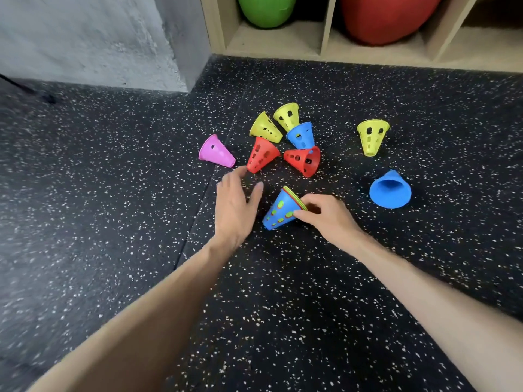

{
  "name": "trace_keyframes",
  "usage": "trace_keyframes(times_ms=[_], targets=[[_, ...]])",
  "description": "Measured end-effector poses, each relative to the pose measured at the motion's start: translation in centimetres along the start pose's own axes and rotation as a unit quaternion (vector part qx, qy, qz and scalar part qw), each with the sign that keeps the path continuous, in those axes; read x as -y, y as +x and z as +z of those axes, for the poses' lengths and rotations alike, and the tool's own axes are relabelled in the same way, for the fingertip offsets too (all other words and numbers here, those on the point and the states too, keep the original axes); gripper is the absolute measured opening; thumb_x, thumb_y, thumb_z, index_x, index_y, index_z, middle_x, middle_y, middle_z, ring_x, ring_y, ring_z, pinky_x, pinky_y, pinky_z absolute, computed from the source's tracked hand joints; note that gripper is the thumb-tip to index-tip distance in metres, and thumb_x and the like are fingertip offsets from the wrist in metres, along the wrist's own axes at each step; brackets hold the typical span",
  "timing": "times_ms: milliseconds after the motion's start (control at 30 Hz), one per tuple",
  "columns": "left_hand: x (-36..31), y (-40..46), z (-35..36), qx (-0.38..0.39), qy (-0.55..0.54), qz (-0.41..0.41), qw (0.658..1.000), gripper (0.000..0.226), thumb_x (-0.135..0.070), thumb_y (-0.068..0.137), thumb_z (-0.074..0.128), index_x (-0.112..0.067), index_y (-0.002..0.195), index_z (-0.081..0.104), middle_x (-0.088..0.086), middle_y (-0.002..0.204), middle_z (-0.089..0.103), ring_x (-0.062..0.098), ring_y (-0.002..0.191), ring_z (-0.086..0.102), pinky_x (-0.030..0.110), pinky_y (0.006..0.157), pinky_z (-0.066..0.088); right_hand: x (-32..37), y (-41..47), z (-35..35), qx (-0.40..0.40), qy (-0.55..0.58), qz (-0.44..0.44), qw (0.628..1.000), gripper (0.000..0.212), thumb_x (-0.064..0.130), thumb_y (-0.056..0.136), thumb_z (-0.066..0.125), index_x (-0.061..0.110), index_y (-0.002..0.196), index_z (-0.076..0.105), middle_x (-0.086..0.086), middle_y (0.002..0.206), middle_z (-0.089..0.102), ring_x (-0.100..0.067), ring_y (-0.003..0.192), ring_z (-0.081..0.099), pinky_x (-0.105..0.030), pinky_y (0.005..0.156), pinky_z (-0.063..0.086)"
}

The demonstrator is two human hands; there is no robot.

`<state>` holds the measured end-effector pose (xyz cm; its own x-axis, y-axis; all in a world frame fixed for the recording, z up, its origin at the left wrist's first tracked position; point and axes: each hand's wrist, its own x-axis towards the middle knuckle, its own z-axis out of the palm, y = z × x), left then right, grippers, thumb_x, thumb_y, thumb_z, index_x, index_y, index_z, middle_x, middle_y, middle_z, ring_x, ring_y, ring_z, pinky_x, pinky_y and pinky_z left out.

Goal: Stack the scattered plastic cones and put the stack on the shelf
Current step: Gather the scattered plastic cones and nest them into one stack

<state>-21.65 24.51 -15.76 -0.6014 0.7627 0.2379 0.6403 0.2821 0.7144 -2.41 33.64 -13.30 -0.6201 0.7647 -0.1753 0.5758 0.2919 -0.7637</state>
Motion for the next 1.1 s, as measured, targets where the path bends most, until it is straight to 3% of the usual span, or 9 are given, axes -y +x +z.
trace_keyframes(times_ms=[200,333,500,600,667,733,933,1033,1100], targets=[[2.2,6.6,-2.9,-0.014,0.077,-0.058,0.995,0.061,-0.025,0.093,0.069,-0.02,0.149,0.045,0.018,0.148,0.042,0.038,0.127,0.043,0.04,0.105,0.032,0.0,-0.8,0.1,-0.017,-0.009,0.014,1.0,0.016,0.032,0.094,0.068,0.021,0.084,0.066,0.0,0.082,0.069,-0.024,0.077,0.062,-0.037,0.071,0.048],[3.8,8.1,-3.5,0.005,0.078,-0.087,0.993,0.068,-0.028,0.091,0.07,-0.03,0.152,0.039,0.016,0.156,0.036,0.042,0.133,0.039,0.046,0.113,0.03,-0.4,-1.3,0.0,-0.012,0.003,0.019,1.0,0.017,0.032,0.094,0.069,0.021,0.081,0.065,-0.002,0.077,0.066,-0.012,0.059,0.049,-0.023,0.054,0.034],[4.2,8.5,-4.0,0.07,0.073,-0.121,0.988,0.078,-0.03,0.09,0.075,-0.037,0.155,0.034,0.014,0.162,0.028,0.038,0.144,0.027,0.044,0.118,0.025,-0.6,-1.7,0.0,-0.013,-0.008,0.015,1.0,0.02,0.033,0.093,0.07,0.021,0.078,0.063,0.003,0.068,0.059,-0.006,0.054,0.043,-0.026,0.055,0.034],[4.1,8.7,-3.8,0.071,0.076,-0.112,0.988,0.06,-0.025,0.089,0.077,-0.033,0.142,0.05,0.01,0.141,0.047,0.033,0.13,0.039,0.038,0.107,0.034,-0.7,-1.5,-0.1,-0.008,-0.009,0.014,1.0,0.018,0.034,0.093,0.069,0.024,0.079,0.064,0.002,0.074,0.065,-0.021,0.067,0.059,-0.039,0.066,0.047],[4.2,8.7,-3.6,0.041,0.054,-0.108,0.992,0.028,-0.016,0.093,0.071,-0.029,0.117,0.063,0.007,0.122,0.057,0.03,0.118,0.05,0.031,0.093,0.039,-0.7,-1.4,-0.1,-0.007,-0.013,0.016,1.0,0.017,0.034,0.094,0.069,0.024,0.081,0.065,0.001,0.078,0.068,-0.027,0.075,0.064,-0.042,0.073,0.052],[4.1,8.3,-3.2,0.018,0.002,-0.114,0.993,0.021,-0.006,0.096,0.064,-0.027,0.1,0.062,0.002,0.113,0.063,0.026,0.105,0.059,0.026,0.08,0.041,-0.7,-1.4,0.0,-0.011,-0.022,0.015,1.0,0.017,0.035,0.094,0.069,0.025,0.081,0.064,0.002,0.078,0.068,-0.024,0.078,0.064,-0.041,0.076,0.052],[2.4,6.0,-2.8,0.013,-0.082,-0.109,0.991,0.047,-0.001,0.098,0.063,-0.014,0.139,0.045,-0.006,0.089,0.06,0.002,0.077,0.056,-0.001,0.064,0.037,-0.7,-1.7,0.0,-0.033,-0.031,0.024,0.999,0.017,0.034,0.093,0.068,0.028,0.079,0.063,0.008,0.073,0.066,-0.017,0.075,0.062,-0.041,0.076,0.051],[1.4,5.3,-3.4,0.013,-0.071,-0.085,0.994,0.025,-0.006,0.102,0.057,-0.011,0.126,0.063,-0.012,0.085,0.062,0.0,0.074,0.057,0.0,0.064,0.038,-0.5,-2.2,-0.4,-0.079,-0.011,0.035,0.996,0.014,0.033,0.093,0.069,0.032,0.079,0.067,0.017,0.07,0.066,-0.009,0.07,0.059,-0.034,0.072,0.047],[0.3,4.2,-4.0,0.035,-0.063,-0.07,0.995,0.022,-0.006,0.105,0.05,-0.013,0.109,0.071,-0.013,0.087,0.067,-0.003,0.073,0.058,0.002,0.064,0.04,-0.3,-2.5,-0.8,-0.123,0.004,0.045,0.991,0.01,0.032,0.095,0.067,0.026,0.088,0.07,0.009,0.079,0.07,-0.017,0.078,0.065,-0.037,0.077,0.05]])
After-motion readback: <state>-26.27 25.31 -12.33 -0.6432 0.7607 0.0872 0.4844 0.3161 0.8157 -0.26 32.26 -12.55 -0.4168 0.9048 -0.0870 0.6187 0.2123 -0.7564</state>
